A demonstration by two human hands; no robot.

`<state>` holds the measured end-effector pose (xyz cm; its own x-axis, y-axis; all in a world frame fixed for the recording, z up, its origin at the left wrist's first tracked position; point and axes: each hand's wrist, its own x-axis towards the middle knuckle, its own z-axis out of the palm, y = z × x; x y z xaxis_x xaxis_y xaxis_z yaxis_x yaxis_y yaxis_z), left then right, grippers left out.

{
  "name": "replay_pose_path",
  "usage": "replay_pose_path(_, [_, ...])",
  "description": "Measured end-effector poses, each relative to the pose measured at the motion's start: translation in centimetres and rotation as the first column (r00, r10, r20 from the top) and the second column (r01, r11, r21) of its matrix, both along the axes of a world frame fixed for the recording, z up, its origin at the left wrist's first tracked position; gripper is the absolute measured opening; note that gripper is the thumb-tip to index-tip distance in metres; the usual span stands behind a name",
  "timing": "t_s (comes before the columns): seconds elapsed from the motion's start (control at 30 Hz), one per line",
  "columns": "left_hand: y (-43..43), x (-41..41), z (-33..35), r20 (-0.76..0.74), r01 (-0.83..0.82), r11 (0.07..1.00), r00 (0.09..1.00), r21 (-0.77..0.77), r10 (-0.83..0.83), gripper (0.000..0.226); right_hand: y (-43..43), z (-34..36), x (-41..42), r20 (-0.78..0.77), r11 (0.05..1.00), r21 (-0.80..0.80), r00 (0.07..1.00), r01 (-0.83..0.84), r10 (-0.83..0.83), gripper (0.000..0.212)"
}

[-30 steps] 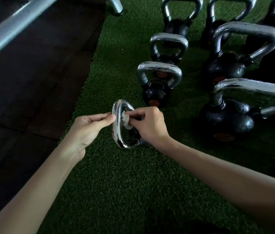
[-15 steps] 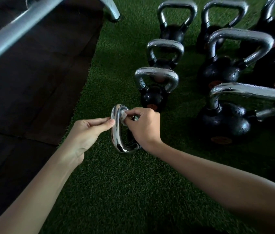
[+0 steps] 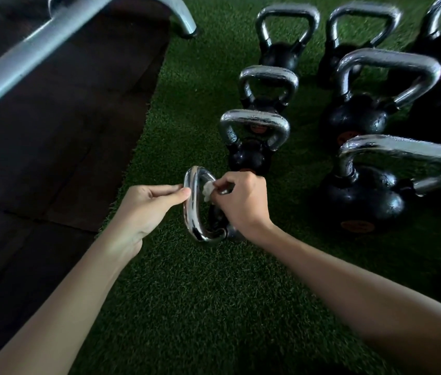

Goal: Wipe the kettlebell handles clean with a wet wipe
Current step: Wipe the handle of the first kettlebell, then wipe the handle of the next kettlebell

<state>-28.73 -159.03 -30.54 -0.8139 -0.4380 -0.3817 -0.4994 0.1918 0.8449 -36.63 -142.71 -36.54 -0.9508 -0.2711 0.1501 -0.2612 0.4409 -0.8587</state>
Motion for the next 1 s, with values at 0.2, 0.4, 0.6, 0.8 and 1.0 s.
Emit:
replay_pose_path(0.2, [0.7, -1.3, 1.2, 0.086, 0.200, 0.908, 0.980, -0.368, -0.181, 0.053, 4.5, 2.4, -2.4, 0.053, 0.987, -0.036, 0.987, 0.154, -0.152, 0.009])
replay_pose_path(0.4, [2.6, -4.3, 4.3, 0.187, 0.500, 0.680, 0.856, -0.536, -0.482, 0.039, 9.2, 4.9, -2.6, 0.101, 0.964, -0.075, 0.964, 0.255, -0.247, 0.006])
replay_pose_path(0.6, [4.7, -6.3, 5.3, 0.370, 0.729, 0.254, 0.576, -0.635, -0.729, 0.055, 12.1, 8.1, -1.7, -0.064, 0.954, -0.078, 0.953, 0.291, -0.296, 0.007])
replay_pose_path(0.8, [5.8, -6.3, 6.1, 0.468, 0.732, -0.032, 0.401, -0.681, -0.787, 0.042, 13.3, 7.8, -1.7, 0.024, 0.979, -0.021, 0.979, 0.203, -0.202, 0.009])
replay_pose_path(1.0, [4.7, -6.5, 6.0, 0.424, 0.720, -0.062, 0.334, -0.691, -0.842, 0.044, 13.5, 7.8, -1.3, 0.082, 0.990, -0.010, 0.987, 0.140, -0.139, 0.012])
